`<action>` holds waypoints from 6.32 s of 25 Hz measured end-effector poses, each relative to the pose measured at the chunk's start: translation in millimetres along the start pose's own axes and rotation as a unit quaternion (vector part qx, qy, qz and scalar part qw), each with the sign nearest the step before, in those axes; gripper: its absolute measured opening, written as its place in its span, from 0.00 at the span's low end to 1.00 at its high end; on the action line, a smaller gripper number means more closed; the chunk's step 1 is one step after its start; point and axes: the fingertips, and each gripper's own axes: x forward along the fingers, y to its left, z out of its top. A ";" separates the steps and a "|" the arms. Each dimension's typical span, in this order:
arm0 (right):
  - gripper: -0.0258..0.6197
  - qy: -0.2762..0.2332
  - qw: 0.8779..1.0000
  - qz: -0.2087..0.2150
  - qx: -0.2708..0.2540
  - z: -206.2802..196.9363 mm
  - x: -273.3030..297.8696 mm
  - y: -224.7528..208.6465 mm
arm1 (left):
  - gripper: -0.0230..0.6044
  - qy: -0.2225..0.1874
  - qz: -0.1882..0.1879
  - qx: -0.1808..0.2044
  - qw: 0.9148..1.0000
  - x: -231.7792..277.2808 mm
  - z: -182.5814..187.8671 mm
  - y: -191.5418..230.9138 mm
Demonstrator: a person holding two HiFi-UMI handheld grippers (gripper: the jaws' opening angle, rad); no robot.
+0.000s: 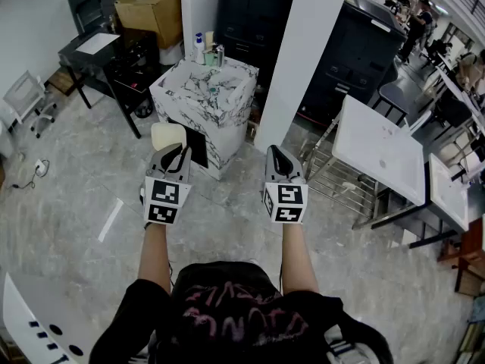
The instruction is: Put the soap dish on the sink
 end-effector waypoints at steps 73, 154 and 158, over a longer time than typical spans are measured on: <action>0.06 0.024 0.998 -0.007 0.053 -36.0 387.7 -122.8 | 0.10 0.076 -0.065 -0.003 0.995 382.1 -20.8 121.4; 0.06 0.147 0.959 -0.214 0.116 -155.5 556.8 -226.5 | 0.18 0.212 -0.309 0.056 0.925 778.2 -135.4 99.3; 0.06 0.140 0.962 -0.205 0.115 -145.2 547.9 -219.9 | 0.15 0.205 -0.294 0.042 0.933 759.6 -122.9 106.7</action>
